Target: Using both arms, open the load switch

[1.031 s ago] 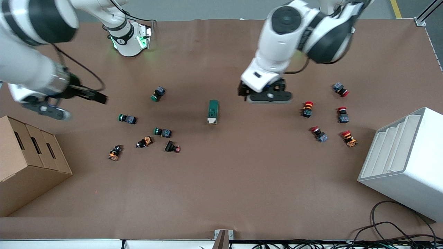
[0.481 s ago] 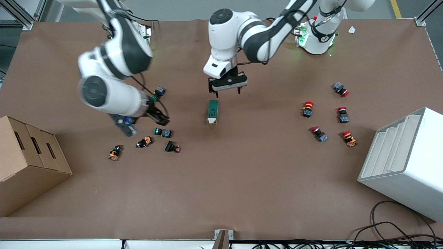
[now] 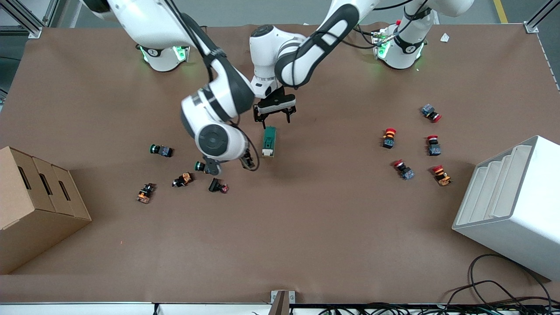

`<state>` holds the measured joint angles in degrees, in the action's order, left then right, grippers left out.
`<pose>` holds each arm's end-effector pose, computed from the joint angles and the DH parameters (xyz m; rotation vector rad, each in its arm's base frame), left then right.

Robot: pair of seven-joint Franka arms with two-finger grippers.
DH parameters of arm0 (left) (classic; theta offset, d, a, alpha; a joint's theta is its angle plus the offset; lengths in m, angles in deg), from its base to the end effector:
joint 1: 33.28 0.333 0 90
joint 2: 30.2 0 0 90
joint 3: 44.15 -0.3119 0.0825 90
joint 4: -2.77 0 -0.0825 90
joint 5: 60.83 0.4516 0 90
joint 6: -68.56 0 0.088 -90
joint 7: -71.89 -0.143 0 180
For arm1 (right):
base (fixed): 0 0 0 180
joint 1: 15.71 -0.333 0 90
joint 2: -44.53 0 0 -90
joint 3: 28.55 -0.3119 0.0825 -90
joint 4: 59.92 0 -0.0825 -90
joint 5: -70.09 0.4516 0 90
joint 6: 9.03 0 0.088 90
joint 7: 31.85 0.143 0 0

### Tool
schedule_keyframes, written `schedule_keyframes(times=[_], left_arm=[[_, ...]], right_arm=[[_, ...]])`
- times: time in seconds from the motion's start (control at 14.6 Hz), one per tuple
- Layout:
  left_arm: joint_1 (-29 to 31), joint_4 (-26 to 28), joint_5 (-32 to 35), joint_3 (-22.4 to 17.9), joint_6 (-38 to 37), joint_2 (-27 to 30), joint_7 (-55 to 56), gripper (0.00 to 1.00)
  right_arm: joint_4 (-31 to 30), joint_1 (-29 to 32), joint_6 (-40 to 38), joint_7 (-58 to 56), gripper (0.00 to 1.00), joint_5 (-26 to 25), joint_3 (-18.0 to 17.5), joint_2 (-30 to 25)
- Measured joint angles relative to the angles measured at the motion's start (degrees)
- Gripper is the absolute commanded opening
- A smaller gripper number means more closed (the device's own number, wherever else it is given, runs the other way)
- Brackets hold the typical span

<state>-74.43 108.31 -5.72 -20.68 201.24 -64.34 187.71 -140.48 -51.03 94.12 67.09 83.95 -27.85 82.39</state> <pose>0.3303 -0.6073 0.1375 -3.0219 -0.4080 -0.7043 0.5936 0.4459 0.2280 2.4281 -1.6754 -0.4554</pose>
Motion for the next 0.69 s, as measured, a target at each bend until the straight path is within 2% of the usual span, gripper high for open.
schedule_keyframes(times=[0.27,0.69], left_arm=[[-2.52,-0.12,14.61,0.01,0.29,-5.55,12.96,1.00],[-7.18,-0.17,20.02,-0.15,-1.61,-6.69,18.35,0.99]], right_arm=[[1.23,-2.07,2.22,4.66,1.00,0.04,0.01,3.87],[1.35,-5.04,4.79,7.50,1.00,0.04,0.03,8.04]])
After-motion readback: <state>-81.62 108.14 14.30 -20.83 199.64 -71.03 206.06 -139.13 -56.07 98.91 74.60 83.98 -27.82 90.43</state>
